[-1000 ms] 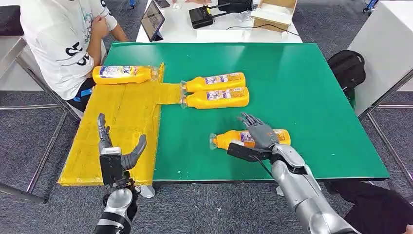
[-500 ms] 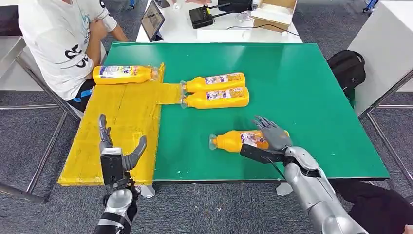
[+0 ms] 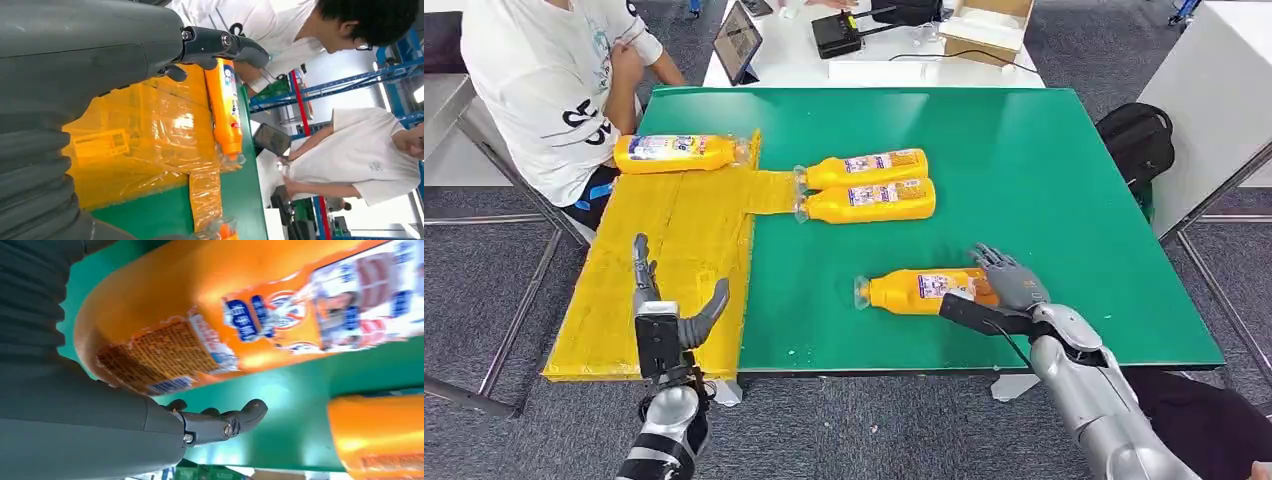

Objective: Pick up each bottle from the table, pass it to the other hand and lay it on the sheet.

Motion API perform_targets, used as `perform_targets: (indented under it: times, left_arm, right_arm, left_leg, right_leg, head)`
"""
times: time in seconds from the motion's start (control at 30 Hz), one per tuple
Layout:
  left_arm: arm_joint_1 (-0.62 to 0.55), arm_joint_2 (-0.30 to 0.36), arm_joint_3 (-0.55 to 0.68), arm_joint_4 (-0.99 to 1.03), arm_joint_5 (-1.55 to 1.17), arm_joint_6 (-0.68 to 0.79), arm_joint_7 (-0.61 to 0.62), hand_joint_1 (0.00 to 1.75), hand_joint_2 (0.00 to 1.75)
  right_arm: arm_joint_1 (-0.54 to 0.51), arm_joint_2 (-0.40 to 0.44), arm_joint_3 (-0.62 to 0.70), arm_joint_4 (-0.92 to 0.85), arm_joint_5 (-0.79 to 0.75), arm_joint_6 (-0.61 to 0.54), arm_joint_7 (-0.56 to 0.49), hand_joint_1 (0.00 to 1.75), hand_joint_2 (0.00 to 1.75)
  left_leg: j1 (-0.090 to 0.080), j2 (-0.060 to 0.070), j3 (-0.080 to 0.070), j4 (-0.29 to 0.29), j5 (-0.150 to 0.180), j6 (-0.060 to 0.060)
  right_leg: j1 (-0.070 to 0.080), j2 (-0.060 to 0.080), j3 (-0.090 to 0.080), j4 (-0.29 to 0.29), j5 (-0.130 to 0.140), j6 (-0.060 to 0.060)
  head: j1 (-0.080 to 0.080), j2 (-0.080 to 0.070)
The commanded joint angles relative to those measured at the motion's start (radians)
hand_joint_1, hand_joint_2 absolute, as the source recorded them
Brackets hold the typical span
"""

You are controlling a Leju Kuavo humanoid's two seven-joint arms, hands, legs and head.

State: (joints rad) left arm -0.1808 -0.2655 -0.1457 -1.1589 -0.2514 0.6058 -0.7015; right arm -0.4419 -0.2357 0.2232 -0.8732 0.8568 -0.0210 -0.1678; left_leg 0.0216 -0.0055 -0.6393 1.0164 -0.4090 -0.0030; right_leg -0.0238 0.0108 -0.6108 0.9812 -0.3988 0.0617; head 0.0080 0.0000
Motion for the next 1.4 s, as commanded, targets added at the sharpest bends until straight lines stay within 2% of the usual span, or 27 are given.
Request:
perform_targets:
  times: [0.03,0.07,0.1,0.13,0.17,0.2,0.27,0.3,0.37,0.4,0.43,0.9,0.97,1.03,1.1,1.2,1.27,1.4]
  left_arm:
    - [-0.067,-0.005,-0.012,0.106,0.007,-0.012,0.003,0.0,1.75]
    - [-0.071,-0.007,-0.016,0.112,0.008,-0.012,0.003,0.0,1.75]
    - [-0.077,-0.006,-0.022,0.12,0.013,-0.011,0.003,0.0,1.75]
    - [-0.08,-0.005,-0.026,0.126,0.015,-0.009,0.003,0.0,1.75]
    - [-0.083,-0.007,-0.026,0.13,0.015,-0.009,0.003,0.0,1.75]
    - [-0.086,-0.006,-0.028,0.133,0.016,-0.007,0.003,0.0,1.75]
    - [-0.088,-0.005,-0.032,0.136,0.02,-0.007,0.003,0.0,1.75]
    - [-0.089,-0.004,-0.035,0.137,0.021,-0.007,0.003,0.0,1.75]
    - [-0.09,-0.003,-0.036,0.139,0.023,-0.01,0.003,0.0,1.75]
    - [-0.092,-0.004,-0.038,0.142,0.023,-0.01,0.003,0.0,1.75]
    - [-0.095,-0.005,-0.04,0.144,0.024,-0.008,0.003,0.0,1.75]
    - [-0.098,-0.006,-0.044,0.151,0.031,-0.008,0.003,0.0,1.75]
    - [-0.091,-0.009,-0.037,0.146,0.037,-0.005,0.003,0.0,1.75]
    - [-0.083,-0.016,-0.033,0.142,0.04,-0.004,0.003,0.0,1.75]
    - [-0.08,-0.023,-0.037,0.144,0.037,0.002,0.003,0.0,1.75]
    - [-0.08,-0.023,-0.037,0.144,0.037,0.002,0.003,0.0,1.75]
    - [-0.08,-0.023,-0.037,0.144,0.037,0.002,0.003,0.0,1.75]
    - [-0.087,-0.034,-0.033,0.172,0.078,-0.034,0.003,0.0,1.75]
  right_arm:
    - [-0.072,0.014,-0.013,0.197,-0.003,0.023,0.001,0.0,1.75]
    - [-0.08,0.02,-0.014,0.222,-0.004,0.025,-0.001,0.02,1.75]
    - [-0.089,0.028,-0.016,0.255,-0.008,0.018,-0.017,0.24,1.75]
    - [-0.093,0.038,-0.02,0.272,-0.013,0.007,-0.027,0.56,1.75]
    - [-0.094,0.045,-0.017,0.277,-0.01,0.003,-0.028,1.29,1.75]
    - [-0.099,0.052,-0.02,0.289,-0.012,-0.007,-0.033,1.34,1.75]
    - [-0.104,0.065,-0.019,0.303,-0.01,-0.019,-0.039,1.41,1.75]
    - [-0.105,0.073,-0.019,0.31,-0.009,-0.029,-0.046,1.55,1.75]
    - [-0.104,0.08,-0.023,0.313,-0.015,-0.032,-0.054,1.57,1.75]
    - [-0.101,0.087,-0.027,0.31,-0.019,-0.043,-0.065,1.68,1.75]
    - [-0.102,0.096,-0.032,0.309,-0.023,-0.054,-0.073,1.69,1.75]
    - [-0.072,0.135,-0.074,0.243,-0.066,-0.101,-0.148,1.75,1.75]
    - [-0.028,0.19,-0.152,0.131,-0.125,-0.205,-0.21,1.75,1.75]
    - [0.057,0.273,-0.26,-0.088,-0.227,-0.346,-0.284,1.75,1.75]
    - [0.114,0.287,-0.267,-0.22,-0.235,-0.335,-0.256,1.75,1.75]
    - [0.114,0.287,-0.267,-0.22,-0.235,-0.335,-0.256,1.75,1.75]
    - [0.114,0.287,-0.267,-0.22,-0.235,-0.335,-0.256,1.75,1.75]
    - [0.227,0.368,-0.388,-0.477,-0.39,-0.454,-0.382,1.75,1.75]
  left_leg:
    - [0.0,0.0,0.007,-0.001,-0.002,0.002]
    - [0.0,0.0,0.004,-0.001,-0.001,0.001]
    - [0.0,0.0,0.005,-0.001,-0.001,0.002]
    - [0.0,0.0,0.007,-0.001,-0.002,0.002]
    - [0.0,0.001,0.004,-0.001,-0.001,0.001]
    - [0.0,0.001,0.01,-0.001,-0.003,0.002]
    - [0.0,0.001,0.011,-0.002,-0.003,0.003]
    - [0.0,0.001,0.004,-0.001,-0.001,0.001]
    - [0.0,0.002,0.008,-0.002,-0.002,0.001]
    - [0.0,0.002,0.006,-0.001,-0.001,0.001]
    - [0.0,0.001,0.007,-0.002,-0.002,0.001]
    - [0.0,0.001,0.008,-0.001,-0.002,0.001]
    - [0.0,0.001,0.008,-0.001,-0.002,0.001]
    - [0.0,0.003,0.006,-0.001,-0.002,0.001]
    - [0.0,0.002,0.004,-0.001,-0.002,0.001]
    - [0.0,0.001,0.003,-0.001,-0.001,0.0]
    - [0.0,0.001,0.007,-0.001,-0.003,0.001]
    - [-0.001,-0.001,0.004,0.0,-0.002,0.002]
  right_leg:
    - [0.001,-0.001,0.007,-0.001,-0.002,-0.004]
    - [0.001,-0.001,0.004,-0.001,-0.001,-0.002]
    - [0.001,-0.002,0.005,-0.001,-0.001,-0.003]
    - [0.001,-0.001,0.007,-0.001,-0.002,-0.004]
    - [0.001,0.0,0.004,-0.001,-0.001,-0.002]
    - [0.001,-0.001,0.01,-0.002,-0.002,-0.005]
    - [0.001,-0.001,0.011,-0.002,-0.003,-0.005]
    - [0.001,0.0,0.005,-0.001,-0.001,-0.002]
    - [0.001,0.001,0.008,-0.002,-0.001,-0.004]
    - [0.001,0.001,0.005,-0.001,-0.001,-0.003]
    - [0.001,0.0,0.007,-0.002,-0.001,-0.004]
    - [0.001,-0.001,0.008,-0.001,-0.002,-0.004]
    - [0.001,-0.001,0.007,-0.001,-0.002,-0.004]
    - [0.001,0.001,0.005,-0.001,-0.001,-0.003]
    - [0.001,0.001,0.003,0.001,-0.001,-0.003]
    - [0.0,0.0,0.002,0.001,-0.001,-0.002]
    - [0.001,-0.001,0.007,0.0,-0.003,-0.004]
    - [0.0,-0.002,0.005,0.0,-0.003,-0.003]
  head:
    - [0.0,0.0]
    - [0.0,0.0]
    - [0.0,0.0]
    - [0.0,0.0]
    - [0.0,0.0]
    - [0.0,0.0]
    - [0.0,0.0]
    - [0.0,0.0]
    - [0.0,0.0]
    - [0.0,0.0]
    - [0.0,0.0]
    - [0.0,0.0]
    - [0.0,0.0]
    - [0.0,0.0]
    - [0.001,0.0]
    - [0.0,0.0]
    - [0.0,0.0]
    - [0.0,0.0]
